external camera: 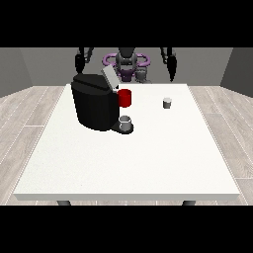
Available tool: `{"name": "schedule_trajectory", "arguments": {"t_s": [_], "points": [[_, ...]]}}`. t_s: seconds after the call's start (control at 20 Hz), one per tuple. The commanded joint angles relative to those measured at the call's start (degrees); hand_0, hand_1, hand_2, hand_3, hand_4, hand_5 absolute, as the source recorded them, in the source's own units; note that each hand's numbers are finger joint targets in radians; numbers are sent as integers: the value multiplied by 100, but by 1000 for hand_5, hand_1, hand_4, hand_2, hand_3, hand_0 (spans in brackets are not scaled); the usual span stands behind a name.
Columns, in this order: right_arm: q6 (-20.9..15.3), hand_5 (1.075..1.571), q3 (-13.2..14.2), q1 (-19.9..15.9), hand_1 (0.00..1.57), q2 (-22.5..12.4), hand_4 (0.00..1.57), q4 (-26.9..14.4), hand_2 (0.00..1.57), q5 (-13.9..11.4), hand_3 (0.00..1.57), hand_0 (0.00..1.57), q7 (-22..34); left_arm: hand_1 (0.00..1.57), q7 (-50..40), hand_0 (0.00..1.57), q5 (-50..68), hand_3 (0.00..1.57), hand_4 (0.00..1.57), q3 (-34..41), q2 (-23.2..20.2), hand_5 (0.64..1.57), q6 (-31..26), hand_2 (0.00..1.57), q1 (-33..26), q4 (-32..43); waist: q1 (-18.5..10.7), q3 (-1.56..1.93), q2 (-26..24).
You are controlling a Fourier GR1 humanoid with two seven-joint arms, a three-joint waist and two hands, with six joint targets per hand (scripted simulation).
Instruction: Insert the coffee pod into the coffee machine and close the lid
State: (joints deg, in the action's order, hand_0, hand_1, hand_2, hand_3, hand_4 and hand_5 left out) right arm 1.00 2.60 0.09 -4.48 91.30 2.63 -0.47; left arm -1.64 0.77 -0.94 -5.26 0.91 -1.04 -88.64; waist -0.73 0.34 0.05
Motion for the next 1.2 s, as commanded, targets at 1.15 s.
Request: {"name": "schedule_trajectory", "arguments": {"t_s": [1.15], "points": [[-864,1571,-282,-858,0,287,0,-343,0,-1016,0,0,183,0,703,0,-1431,0,0,480,-2417,1571,-1724,0,1530,1332,730,-34,753]]}}
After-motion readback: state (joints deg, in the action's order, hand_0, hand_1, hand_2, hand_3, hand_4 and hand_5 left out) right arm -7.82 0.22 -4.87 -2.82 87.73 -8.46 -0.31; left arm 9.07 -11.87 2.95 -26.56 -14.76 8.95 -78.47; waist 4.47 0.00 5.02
